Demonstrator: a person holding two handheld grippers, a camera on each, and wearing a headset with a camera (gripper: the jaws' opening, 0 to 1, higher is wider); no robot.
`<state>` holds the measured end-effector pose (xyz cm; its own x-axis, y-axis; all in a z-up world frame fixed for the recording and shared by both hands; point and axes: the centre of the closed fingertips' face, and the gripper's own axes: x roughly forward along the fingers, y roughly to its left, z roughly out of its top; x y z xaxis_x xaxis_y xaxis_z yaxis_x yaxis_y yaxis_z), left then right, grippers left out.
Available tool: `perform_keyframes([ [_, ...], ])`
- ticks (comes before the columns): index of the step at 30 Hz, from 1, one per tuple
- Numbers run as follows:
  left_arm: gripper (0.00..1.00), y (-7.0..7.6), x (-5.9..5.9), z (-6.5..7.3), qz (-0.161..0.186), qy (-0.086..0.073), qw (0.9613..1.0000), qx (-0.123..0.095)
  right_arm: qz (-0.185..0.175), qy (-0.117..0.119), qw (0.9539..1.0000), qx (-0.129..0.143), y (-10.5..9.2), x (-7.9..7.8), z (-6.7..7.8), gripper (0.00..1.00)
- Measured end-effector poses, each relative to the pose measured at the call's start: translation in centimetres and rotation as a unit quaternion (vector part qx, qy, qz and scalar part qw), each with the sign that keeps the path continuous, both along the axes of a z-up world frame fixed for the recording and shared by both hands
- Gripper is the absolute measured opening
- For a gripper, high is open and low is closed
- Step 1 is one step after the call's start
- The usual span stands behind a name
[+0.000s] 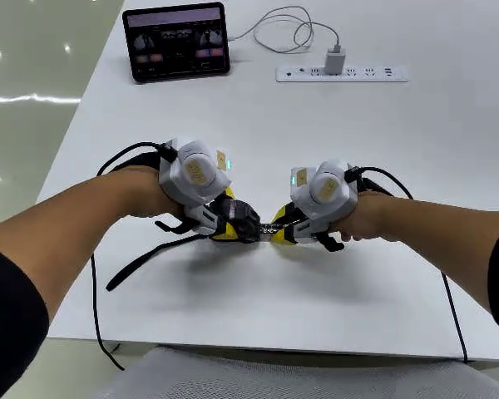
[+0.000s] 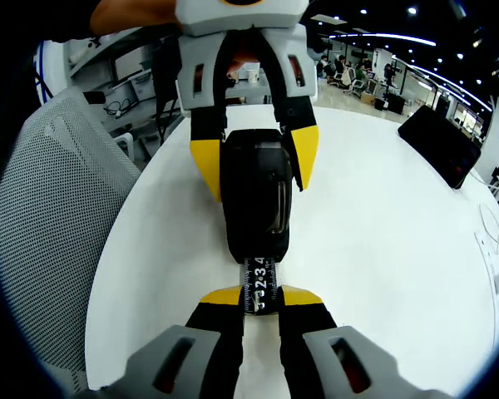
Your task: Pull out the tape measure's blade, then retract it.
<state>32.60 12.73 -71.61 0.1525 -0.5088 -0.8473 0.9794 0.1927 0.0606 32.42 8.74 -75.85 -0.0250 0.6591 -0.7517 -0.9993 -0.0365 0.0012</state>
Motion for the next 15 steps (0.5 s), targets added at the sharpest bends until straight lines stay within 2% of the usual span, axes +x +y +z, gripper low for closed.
perform_keyframes([
  [15, 0.31, 0.07, 0.3, -0.13, 0.007, 0.002, 0.9999, -0.007, -0.005, -0.004, 1.0, -0.004, -0.77, 0.04, -0.09, 0.11],
])
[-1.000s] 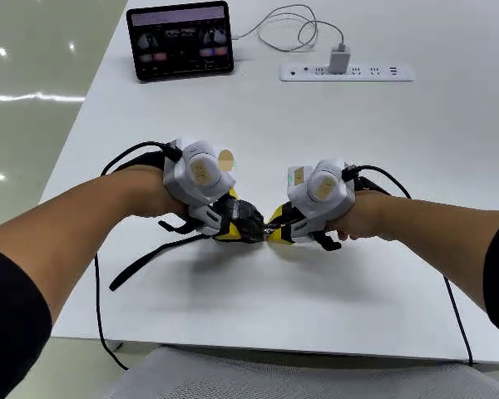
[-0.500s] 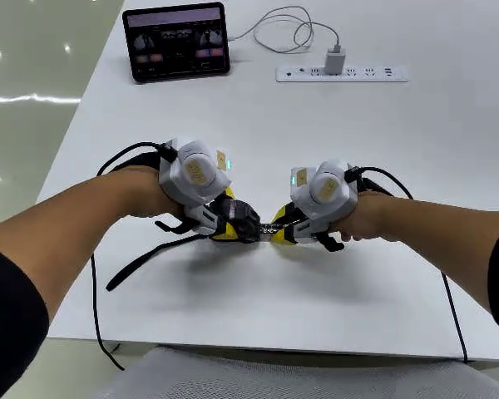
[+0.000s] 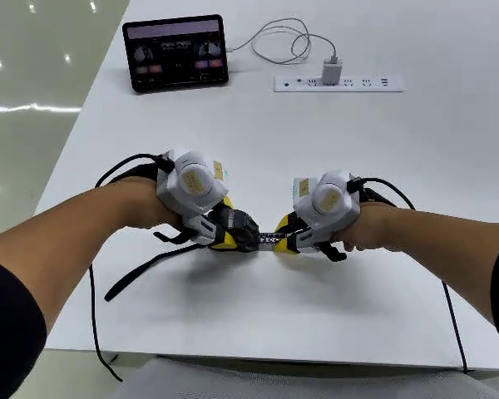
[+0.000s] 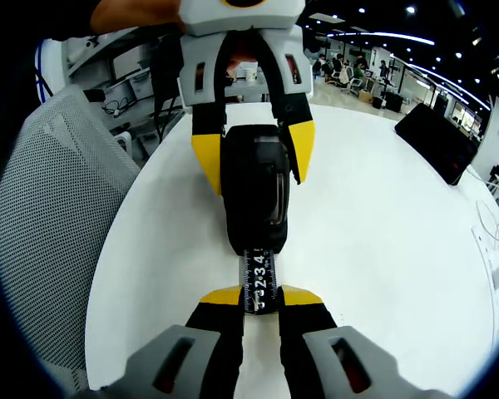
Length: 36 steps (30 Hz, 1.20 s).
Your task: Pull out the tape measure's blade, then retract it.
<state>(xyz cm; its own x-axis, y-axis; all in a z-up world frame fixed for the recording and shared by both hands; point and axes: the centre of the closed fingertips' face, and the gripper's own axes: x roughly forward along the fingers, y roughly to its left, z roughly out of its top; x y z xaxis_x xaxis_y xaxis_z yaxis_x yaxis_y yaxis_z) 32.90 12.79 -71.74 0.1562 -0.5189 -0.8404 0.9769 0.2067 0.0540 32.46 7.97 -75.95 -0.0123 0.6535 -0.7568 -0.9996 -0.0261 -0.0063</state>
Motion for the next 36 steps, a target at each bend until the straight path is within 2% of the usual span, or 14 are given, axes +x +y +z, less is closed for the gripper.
perform_keyframes([
  [36, 0.31, 0.0, 0.1, -0.1, 0.005, 0.0, 1.0, -0.003, -0.006, -0.002, 0.9999, -0.011, -1.7, 0.2, -0.1, 0.11],
])
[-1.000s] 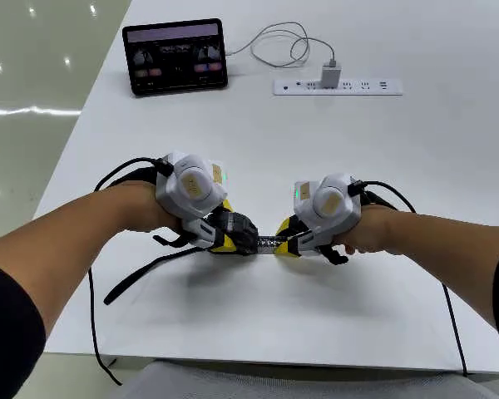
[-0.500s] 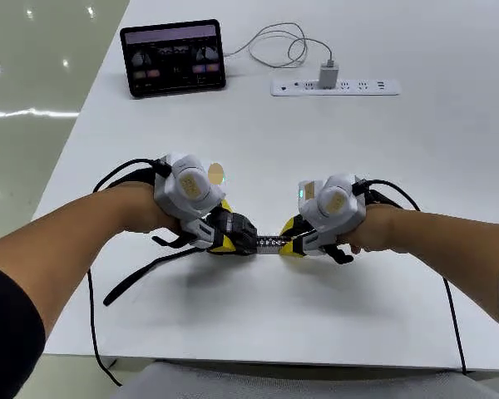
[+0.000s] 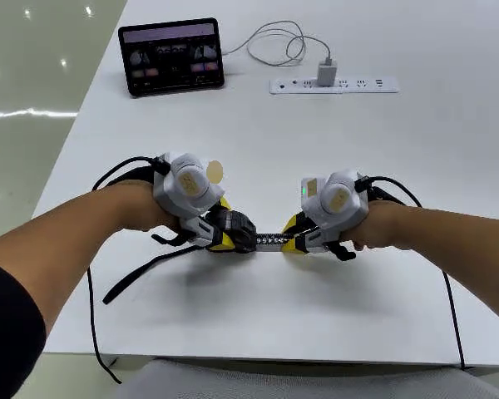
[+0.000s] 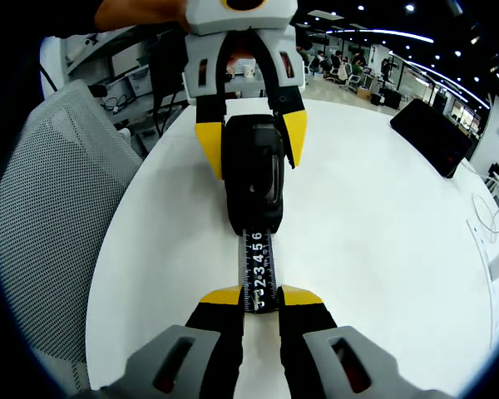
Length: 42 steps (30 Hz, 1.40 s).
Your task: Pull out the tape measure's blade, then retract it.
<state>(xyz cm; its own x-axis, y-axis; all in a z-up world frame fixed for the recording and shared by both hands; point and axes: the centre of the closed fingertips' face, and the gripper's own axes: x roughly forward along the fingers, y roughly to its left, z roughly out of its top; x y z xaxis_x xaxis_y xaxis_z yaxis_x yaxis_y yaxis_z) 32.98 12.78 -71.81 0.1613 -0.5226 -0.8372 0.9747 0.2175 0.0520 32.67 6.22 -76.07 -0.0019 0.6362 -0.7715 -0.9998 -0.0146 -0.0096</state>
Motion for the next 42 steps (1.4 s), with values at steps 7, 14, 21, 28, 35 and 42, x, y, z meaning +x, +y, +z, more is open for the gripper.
perform_keyframes([
  [7, 0.31, 0.0, 0.1, -0.1, 0.001, 0.001, 1.0, 0.0, -0.001, 0.0, 1.0, -0.003, -0.4, 0.0, 0.0, 0.11],
  [14, 0.31, 0.0, 0.0, 0.0, 0.002, -0.001, 1.0, 0.0, -0.001, -0.001, 1.0, -0.004, -0.8, 0.1, 0.2, 0.11],
  [21, 0.31, 0.0, 0.0, -0.1, 0.004, 0.0, 1.0, 0.0, -0.006, 0.0, 1.0, -0.003, -1.1, 0.1, 0.2, 0.11],
  [28, 0.31, 0.0, -0.1, 0.0, 0.005, 0.0, 1.0, -0.001, -0.007, 0.0, 1.0, -0.003, -1.3, 0.2, 0.2, 0.11],
  [35, 0.31, -0.1, -0.3, 0.2, 0.004, 0.001, 1.0, 0.0, -0.009, 0.001, 0.9999, -0.006, -1.7, 0.1, 0.2, 0.11],
  [42, 0.31, -0.1, -0.3, 0.2, 0.005, 0.0, 1.0, 0.0, -0.012, 0.001, 0.9999, -0.006, -2.0, 0.1, 0.2, 0.11],
])
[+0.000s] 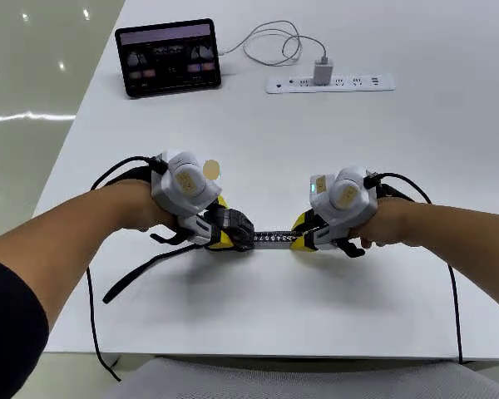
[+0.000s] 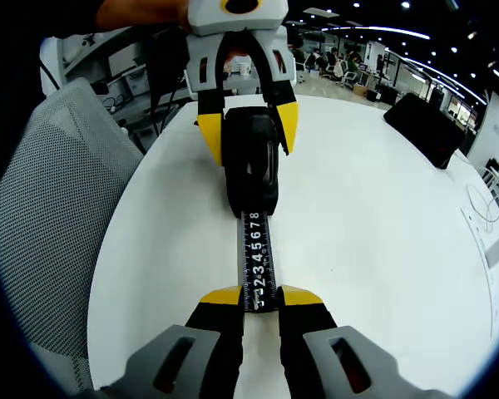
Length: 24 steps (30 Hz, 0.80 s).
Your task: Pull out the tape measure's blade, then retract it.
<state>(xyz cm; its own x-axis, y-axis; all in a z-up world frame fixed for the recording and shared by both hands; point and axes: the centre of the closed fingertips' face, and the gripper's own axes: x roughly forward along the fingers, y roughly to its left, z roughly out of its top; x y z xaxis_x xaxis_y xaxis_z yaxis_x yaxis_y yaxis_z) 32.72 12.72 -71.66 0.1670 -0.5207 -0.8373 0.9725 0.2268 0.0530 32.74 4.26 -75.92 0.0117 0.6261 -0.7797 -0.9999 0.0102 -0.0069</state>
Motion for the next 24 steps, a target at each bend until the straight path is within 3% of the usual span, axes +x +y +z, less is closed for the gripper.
perform_keyframes([
  [24, 0.31, 0.02, 0.13, -0.05, 0.002, 0.0, 1.0, -0.003, -0.001, -0.002, 1.0, -0.001, -0.74, 0.19, -0.11, 0.11],
])
